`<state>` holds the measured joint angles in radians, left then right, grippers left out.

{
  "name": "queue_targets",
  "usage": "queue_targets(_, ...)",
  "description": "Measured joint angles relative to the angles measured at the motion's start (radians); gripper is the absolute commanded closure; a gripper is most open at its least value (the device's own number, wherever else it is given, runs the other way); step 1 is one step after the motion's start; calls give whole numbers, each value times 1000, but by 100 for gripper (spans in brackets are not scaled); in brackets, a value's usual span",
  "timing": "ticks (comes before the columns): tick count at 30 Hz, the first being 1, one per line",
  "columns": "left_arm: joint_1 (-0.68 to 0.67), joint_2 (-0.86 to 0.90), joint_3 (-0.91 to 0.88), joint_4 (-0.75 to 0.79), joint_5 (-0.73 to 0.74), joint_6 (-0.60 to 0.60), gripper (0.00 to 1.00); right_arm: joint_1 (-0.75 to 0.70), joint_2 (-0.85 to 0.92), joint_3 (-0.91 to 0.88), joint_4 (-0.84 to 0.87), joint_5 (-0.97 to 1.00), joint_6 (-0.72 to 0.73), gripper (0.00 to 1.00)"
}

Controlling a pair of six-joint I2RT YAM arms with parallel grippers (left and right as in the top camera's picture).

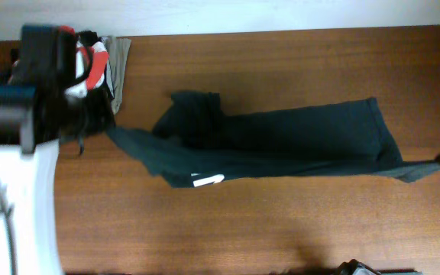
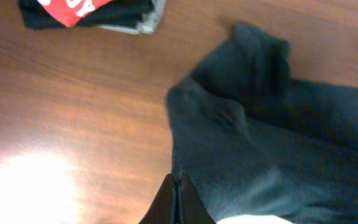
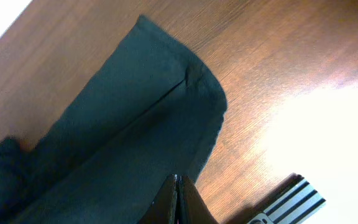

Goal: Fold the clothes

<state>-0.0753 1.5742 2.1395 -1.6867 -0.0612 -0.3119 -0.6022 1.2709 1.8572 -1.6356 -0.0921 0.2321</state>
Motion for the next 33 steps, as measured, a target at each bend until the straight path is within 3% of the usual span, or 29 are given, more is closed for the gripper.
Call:
queue_targets(4, 0, -200, -197, 0, 105, -8, 99, -84, -25, 0, -14, 6, 4, 96)
queue_targets(11, -7, -319, -576, -1, 164, -65, 99, -92, -25, -2, -38, 64, 34, 96)
queue_targets(15, -8, -460, -584, 0, 124, -130, 99, -92, -33, -2, -42, 186, 129, 96)
queue_targets(21, -8, -721, -494, -2, 71, -192, 99, -93, -36, -2, -57, 211, 155, 96)
queue_targets(23, -8, -743, -494, -4, 69, -204, 91, -93, -36, -2, -57, 196, 145, 96)
queue_targets(29, -8, -728, -688, 1, 92, -213, 90, -93, -36, -8, -57, 172, 125, 95)
queue_targets(30, -8, -724, -711, 1, 98, -213, 85, -93, -36, -12, -57, 170, 123, 80)
queue_targets(31, -8, -705, -805, 4, 103, -213, 78, -93, -36, -15, -57, 170, 122, 57)
queue_targets(33, -8, -680, -868, 23, 107, -219, 74, -93, -36, -20, -57, 170, 121, 20)
